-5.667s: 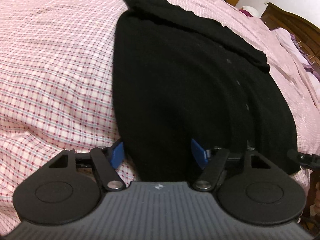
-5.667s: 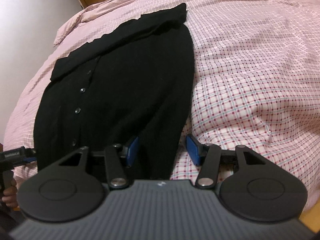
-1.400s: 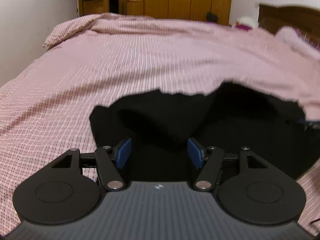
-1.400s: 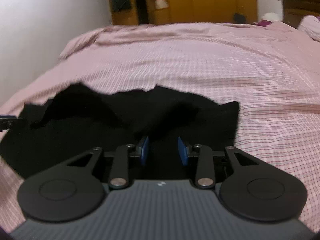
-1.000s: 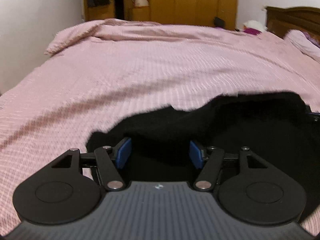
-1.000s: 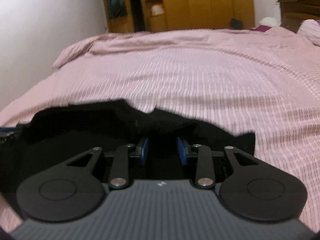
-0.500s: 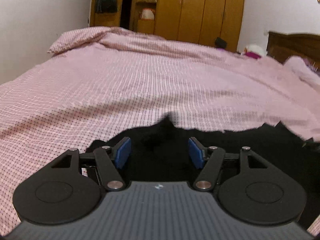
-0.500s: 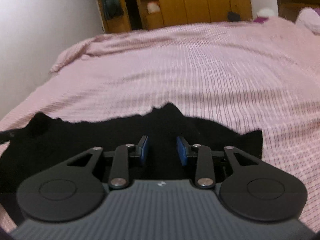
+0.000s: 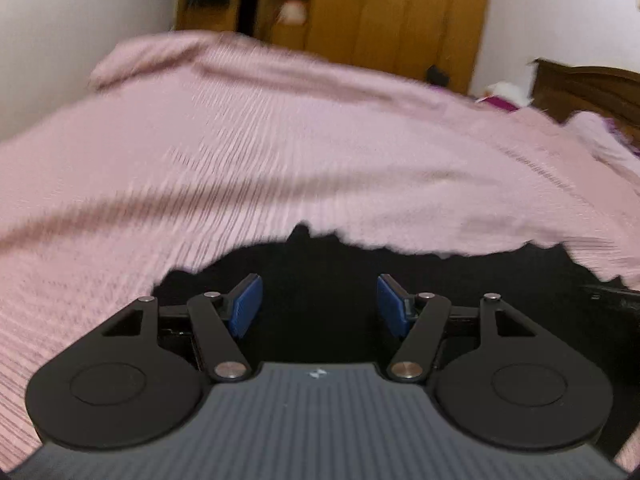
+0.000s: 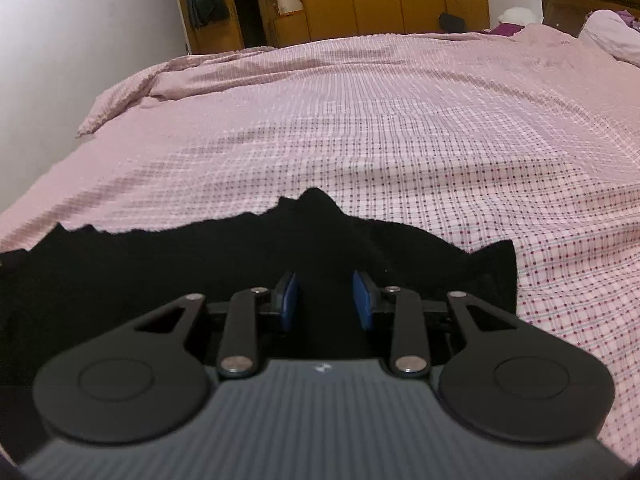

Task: Fold small clothes

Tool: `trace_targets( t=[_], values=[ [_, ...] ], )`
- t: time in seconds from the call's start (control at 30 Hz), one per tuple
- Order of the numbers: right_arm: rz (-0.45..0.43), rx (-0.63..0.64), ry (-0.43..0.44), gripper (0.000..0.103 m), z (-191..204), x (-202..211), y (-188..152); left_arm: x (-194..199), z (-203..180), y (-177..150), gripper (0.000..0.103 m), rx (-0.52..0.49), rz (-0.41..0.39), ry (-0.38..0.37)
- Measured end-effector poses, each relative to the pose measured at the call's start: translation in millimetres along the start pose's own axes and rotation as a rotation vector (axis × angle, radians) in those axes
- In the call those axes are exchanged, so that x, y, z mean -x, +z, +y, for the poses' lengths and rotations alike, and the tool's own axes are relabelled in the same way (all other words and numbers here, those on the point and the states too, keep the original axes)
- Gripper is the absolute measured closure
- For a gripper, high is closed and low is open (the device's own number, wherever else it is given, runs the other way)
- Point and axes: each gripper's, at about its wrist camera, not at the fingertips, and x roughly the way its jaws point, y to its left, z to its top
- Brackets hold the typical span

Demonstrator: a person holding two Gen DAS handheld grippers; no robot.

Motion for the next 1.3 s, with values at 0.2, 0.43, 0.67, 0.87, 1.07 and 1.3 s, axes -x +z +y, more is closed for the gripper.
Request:
trace_targets(
  t=[0.2, 0.43, 0.67, 0.87, 1.07, 1.3],
  values=[
    [-0.022, 0.026, 0.006, 0.070, 1.3, -17.8, -4.8, -31.1, 4.6, -6.7, 0.033, -0.027, 0.048, 0.086],
    [-0.037, -0.059, 0.057, 0.069, -10.5, -9.0, -0.7, -27.3, -4.8, 1.5, 0.028, -0.042, 0.082, 0.132],
    [-0.119, -0.155, 0.049, 0.038, -25.4, 53.8, -8.6, 22.7, -8.9, 9.6, 0.024, -0.059, 0.103, 0.168],
    [-0.119, -0.244, -0.067, 0.038, -45.0, 102.0, -35.0, 64.3, -19.6, -7.7, 0.021, -0.046, 0.130, 0.158],
    [-0.088, -0.301, -0.084, 0.037, -58.8, 122.8, -59.9, 89.8, -31.1, -30.9, 0.016, -0.030, 0.163, 0.134],
    [-0.078, -0.389, -0.050, 0.035, -61.8, 114.5, -78.7, 89.6, -35.7, -51.3, 0.014, -0.018, 0.223, 0.147]
  ],
)
